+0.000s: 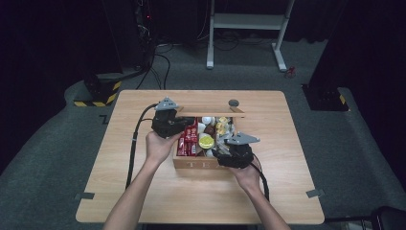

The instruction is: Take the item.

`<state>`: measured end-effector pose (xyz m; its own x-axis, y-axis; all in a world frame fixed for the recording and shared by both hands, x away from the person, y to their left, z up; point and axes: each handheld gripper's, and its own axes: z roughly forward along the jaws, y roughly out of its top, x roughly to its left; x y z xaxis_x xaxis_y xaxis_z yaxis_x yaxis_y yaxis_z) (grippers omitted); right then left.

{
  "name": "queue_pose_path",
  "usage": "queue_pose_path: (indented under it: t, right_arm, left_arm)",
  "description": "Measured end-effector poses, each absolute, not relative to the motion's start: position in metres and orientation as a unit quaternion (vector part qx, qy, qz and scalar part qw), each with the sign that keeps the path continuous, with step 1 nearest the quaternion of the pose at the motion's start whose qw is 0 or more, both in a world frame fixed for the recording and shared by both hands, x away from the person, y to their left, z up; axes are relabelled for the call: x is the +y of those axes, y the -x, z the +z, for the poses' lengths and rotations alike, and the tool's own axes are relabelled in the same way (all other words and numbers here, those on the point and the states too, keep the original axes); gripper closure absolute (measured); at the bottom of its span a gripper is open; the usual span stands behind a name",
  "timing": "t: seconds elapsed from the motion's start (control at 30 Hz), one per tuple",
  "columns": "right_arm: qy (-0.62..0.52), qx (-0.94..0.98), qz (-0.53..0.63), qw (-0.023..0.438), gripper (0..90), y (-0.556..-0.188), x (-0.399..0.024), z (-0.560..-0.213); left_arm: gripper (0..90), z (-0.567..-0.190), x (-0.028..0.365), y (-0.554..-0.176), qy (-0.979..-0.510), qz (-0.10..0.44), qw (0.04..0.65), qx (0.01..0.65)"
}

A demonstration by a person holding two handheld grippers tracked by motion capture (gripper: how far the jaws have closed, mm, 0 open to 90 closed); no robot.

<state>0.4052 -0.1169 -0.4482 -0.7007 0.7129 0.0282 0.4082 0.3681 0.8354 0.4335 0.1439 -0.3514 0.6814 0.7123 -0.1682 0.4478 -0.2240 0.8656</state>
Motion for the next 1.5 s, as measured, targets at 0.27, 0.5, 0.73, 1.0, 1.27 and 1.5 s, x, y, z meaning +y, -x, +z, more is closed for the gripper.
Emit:
queue_pose_path:
  t: [0.27, 0.5, 0.73, 1.0, 1.27, 1.5]
  right_arm:
    - [-0.348, 0.815, 0.431, 0.17, 32.5, -0.418, -0.096, -0.452]
    - [-0.345, 0.818, 0.426, 0.172, 31.3, -0.427, -0.079, -0.455]
    - [-0.35, 0.823, 0.41, 0.176, 30.1, -0.434, -0.068, -0.459]
    - [-0.363, 0.829, 0.387, 0.177, 36.1, -0.437, -0.061, -0.465]
    - [-0.37, 0.822, 0.395, 0.176, 37.7, -0.437, -0.063, -0.464]
    - [-0.369, 0.808, 0.422, 0.18, 37.8, -0.431, -0.066, -0.452]
  left_arm:
    - [89.9, -0.349, 0.144, -0.437, -0.767, 0.131, 0.501, 0.379]
    - [90.0, -0.348, 0.145, -0.439, -0.764, 0.123, 0.506, 0.382]
    - [90.0, -0.348, 0.144, -0.44, -0.766, 0.123, 0.503, 0.381]
    - [90.0, -0.349, 0.144, -0.44, -0.772, 0.12, 0.5, 0.373]
    - [90.0, -0.349, 0.146, -0.441, -0.77, 0.108, 0.502, 0.379]
    - [90.0, -0.349, 0.152, -0.443, -0.769, 0.105, 0.496, 0.389]
